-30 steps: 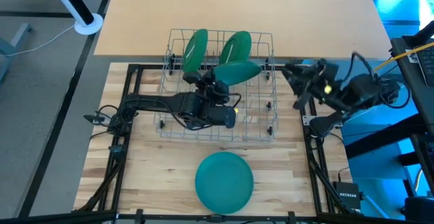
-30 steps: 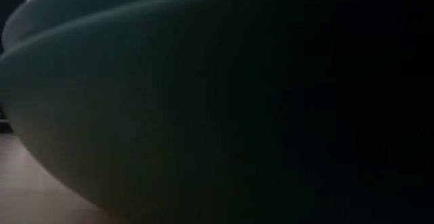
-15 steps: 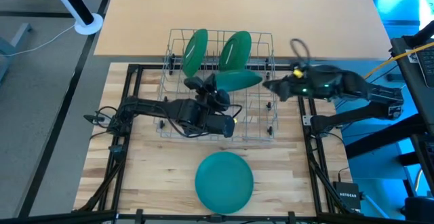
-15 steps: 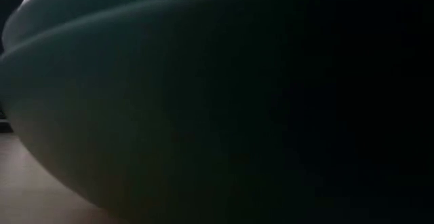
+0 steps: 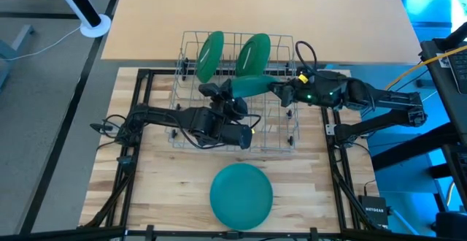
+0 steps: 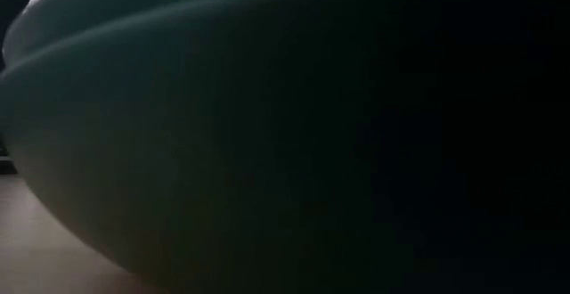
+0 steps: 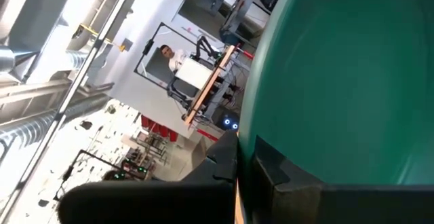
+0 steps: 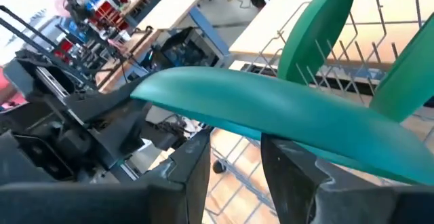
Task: Sort dishes
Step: Put the top green plate in the dish rack
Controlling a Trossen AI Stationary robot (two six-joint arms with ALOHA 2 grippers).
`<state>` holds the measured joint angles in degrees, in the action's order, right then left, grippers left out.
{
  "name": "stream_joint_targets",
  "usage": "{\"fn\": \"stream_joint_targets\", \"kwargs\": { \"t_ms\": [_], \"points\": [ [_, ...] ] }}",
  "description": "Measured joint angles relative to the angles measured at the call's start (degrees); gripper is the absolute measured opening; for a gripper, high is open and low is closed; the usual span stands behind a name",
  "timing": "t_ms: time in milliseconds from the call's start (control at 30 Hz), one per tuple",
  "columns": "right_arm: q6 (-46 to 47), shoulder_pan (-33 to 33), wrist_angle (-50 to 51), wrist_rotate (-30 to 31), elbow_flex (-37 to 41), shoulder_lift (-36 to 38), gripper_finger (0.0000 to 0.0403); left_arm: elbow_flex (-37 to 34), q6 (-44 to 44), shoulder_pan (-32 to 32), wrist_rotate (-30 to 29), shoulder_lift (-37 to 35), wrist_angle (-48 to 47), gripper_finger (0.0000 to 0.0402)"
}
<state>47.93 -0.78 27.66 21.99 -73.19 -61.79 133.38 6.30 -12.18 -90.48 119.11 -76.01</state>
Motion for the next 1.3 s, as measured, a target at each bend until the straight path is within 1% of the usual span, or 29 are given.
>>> {"fn": "stream_joint_targets", "kwargs": {
  "t_ms": [233, 400, 500, 633, 700, 767, 833, 900, 967, 1033, 1100, 1167, 1233, 1300],
  "points": [
    [0.1, 0.0, -1.7, 3.6, 0.0, 0.0, 0.0136, 0.0, -1.0, 2.0, 0.7, -0.1, -3.4, 0.0000],
    [0.3, 0.0, -3.8, 7.7, 0.0, 0.0, 0.0136, 0.0, -0.8, 3.0, 0.7, 0.0, -3.0, 0.0000],
    [0.3, 0.0, -5.5, 8.1, 0.0, 0.0, 0.0136, 0.0, -0.8, 3.3, 0.6, 0.0, -3.0, 0.0000],
    [0.3, 0.0, -5.1, 8.6, 0.0, 0.0, 0.0136, 0.0, -1.5, 4.2, 0.6, 0.0, -2.9, 0.0000],
    [0.4, 0.0, -5.6, 10.9, 0.0, 0.0, 0.0136, 0.0, -2.5, 4.8, 0.5, 0.0, -3.0, 0.0000],
    [0.4, 0.0, -8.9, 14.9, 0.0, 0.0, 0.0136, 0.0, -3.2, 5.3, 0.5, 0.0, -2.8, 0.0000],
    [-0.9, 0.0, -14.5, 18.8, 0.0, 0.0, 0.0136, 0.0, -3.5, 5.6, 0.5, 0.0, -2.9, 0.0000],
    [-4.9, -0.1, -20.7, 20.8, -0.1, 0.2, 0.0136, 0.0, -3.4, 5.6, 0.5, 0.0, -2.8, 0.0000],
    [-10.7, -1.0, -23.6, 20.3, -0.1, 0.6, 0.0136, 0.0, -3.4, 5.3, 0.5, 0.0, -2.9, 0.0000],
    [-14.4, -1.6, -21.6, 16.6, -0.1, 1.4, 0.0136, 0.0, -1.7, 5.0, 0.5, 0.0, -3.0, 0.0000],
    [-15.1, -1.1, -15.6, 13.9, 0.0, 2.2, 0.0136, 0.0, 1.5, 4.5, 0.5, 0.0, -3.1, 0.0000],
    [-14.8, 0.5, -10.0, 14.1, 1.1, 2.7, 0.0136, -0.2, 5.0, 3.8, 0.5, 0.0, -3.1, 0.0000],
    [-12.9, 2.8, -6.2, 16.3, 3.6, 3.3, 0.0136, -1.8, 8.2, 2.9, 0.3, -0.1, -3.2, 0.0000],
    [-12.2, 5.3, -6.8, 18.5, 7.1, 4.5, 0.0136, -3.6, 12.1, 1.8, 0.4, 0.0, -5.1, 0.0000]
  ]
}}
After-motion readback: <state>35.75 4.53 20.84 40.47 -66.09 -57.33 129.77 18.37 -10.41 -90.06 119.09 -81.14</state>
